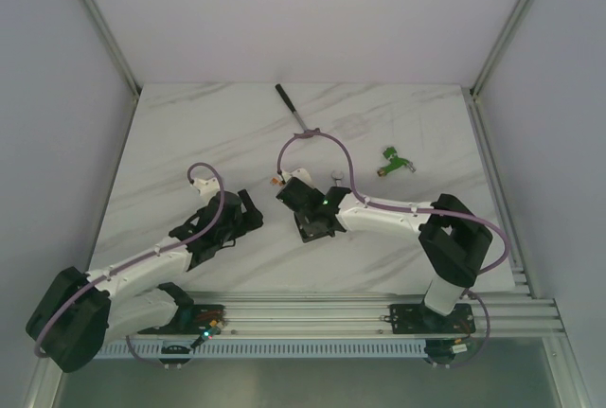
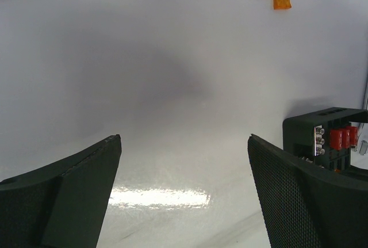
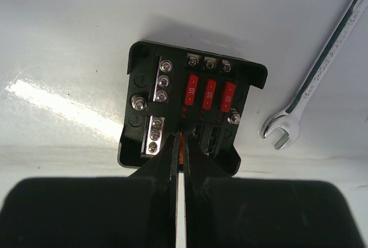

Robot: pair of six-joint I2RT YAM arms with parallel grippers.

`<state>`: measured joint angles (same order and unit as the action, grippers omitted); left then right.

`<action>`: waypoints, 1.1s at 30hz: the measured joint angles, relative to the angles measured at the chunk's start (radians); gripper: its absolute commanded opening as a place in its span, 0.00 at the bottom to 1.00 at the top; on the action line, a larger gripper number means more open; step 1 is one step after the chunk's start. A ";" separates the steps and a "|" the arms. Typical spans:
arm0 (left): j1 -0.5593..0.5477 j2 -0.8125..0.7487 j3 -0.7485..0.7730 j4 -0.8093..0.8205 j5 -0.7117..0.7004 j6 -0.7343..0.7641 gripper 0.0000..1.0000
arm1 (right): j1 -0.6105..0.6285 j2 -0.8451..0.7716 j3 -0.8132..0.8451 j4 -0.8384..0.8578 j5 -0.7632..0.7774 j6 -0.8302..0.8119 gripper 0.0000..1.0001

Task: Snap on the fuse box
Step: Install the fuse at the fuse box base.

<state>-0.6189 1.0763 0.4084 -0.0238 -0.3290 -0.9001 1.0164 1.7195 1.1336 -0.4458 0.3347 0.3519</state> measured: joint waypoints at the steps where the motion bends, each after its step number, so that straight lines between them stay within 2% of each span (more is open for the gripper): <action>1: 0.000 0.000 0.000 0.000 0.000 0.000 1.00 | 0.000 0.000 0.000 0.000 0.000 0.000 0.00; 33: 0.001 0.000 0.000 0.000 0.015 -0.004 1.00 | 0.000 0.011 0.002 0.016 0.025 -0.007 0.00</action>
<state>-0.6178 1.0763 0.4084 -0.0238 -0.3138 -0.9043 1.0164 1.7302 1.1355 -0.4301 0.3599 0.3450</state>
